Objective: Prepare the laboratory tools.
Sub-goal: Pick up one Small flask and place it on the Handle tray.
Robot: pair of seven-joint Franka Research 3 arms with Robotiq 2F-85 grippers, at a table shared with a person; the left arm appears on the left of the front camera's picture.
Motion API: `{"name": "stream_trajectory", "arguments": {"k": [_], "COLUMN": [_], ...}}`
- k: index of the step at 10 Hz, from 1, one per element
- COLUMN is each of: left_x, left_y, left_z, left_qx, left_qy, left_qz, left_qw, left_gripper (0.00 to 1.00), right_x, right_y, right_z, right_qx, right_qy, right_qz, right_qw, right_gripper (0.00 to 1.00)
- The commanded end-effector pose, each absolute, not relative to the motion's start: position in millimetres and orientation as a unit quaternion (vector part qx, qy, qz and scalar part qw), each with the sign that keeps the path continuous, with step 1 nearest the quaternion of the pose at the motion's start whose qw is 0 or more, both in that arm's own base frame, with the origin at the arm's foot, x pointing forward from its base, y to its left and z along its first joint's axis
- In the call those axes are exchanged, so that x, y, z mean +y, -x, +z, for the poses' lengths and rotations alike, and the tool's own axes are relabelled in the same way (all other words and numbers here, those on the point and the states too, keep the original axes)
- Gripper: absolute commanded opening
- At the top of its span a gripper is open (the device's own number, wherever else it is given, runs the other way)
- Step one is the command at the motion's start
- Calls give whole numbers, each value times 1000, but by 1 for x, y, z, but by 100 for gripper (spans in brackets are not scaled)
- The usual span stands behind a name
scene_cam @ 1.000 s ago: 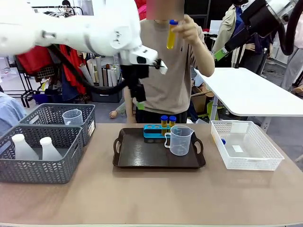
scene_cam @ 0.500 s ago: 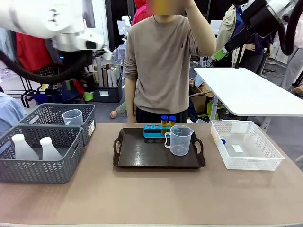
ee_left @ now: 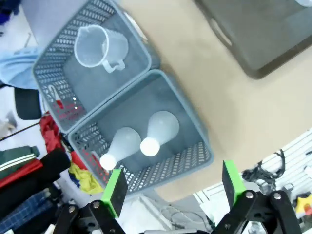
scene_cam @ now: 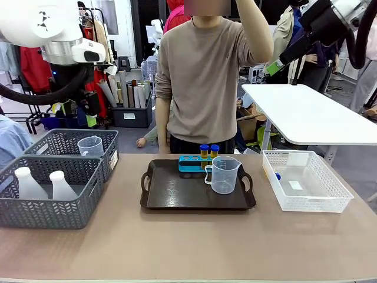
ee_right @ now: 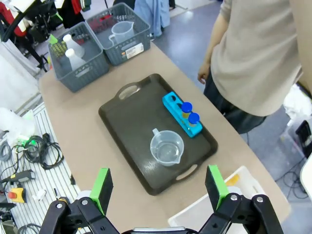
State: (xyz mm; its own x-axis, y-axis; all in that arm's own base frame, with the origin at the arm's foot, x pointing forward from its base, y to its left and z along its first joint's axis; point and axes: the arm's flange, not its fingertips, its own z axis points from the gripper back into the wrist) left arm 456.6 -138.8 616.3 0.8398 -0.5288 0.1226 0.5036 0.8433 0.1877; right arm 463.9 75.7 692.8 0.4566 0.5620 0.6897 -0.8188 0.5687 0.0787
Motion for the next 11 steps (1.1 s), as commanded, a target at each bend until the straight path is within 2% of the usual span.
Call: {"name": "stream_trajectory", "arguments": {"k": [1, 3, 6, 11], "left_x": [-140, -143, -73, 37], "left_y": [-457, -456, -450, -461], "left_z": [619, 616, 610, 538], "left_qx": [-88, -85, -67, -43], "left_qy": [-75, -74, 13, 28], "left_qz": [-273, -274, -189, -61], "left_qw": [955, 955, 980, 997], "left_gripper": [100, 100, 100, 100], "right_x": [75, 75, 75, 75], "right_y": [-463, -463, -463, -463], "right_z": [694, 694, 694, 694], "right_qx": [-313, -313, -313, -313], "right_qy": [-209, -209, -209, -209], "right_qz": [419, 419, 419, 419], "right_qw": [826, 826, 826, 826], "right_gripper": [100, 100, 100, 100]}}
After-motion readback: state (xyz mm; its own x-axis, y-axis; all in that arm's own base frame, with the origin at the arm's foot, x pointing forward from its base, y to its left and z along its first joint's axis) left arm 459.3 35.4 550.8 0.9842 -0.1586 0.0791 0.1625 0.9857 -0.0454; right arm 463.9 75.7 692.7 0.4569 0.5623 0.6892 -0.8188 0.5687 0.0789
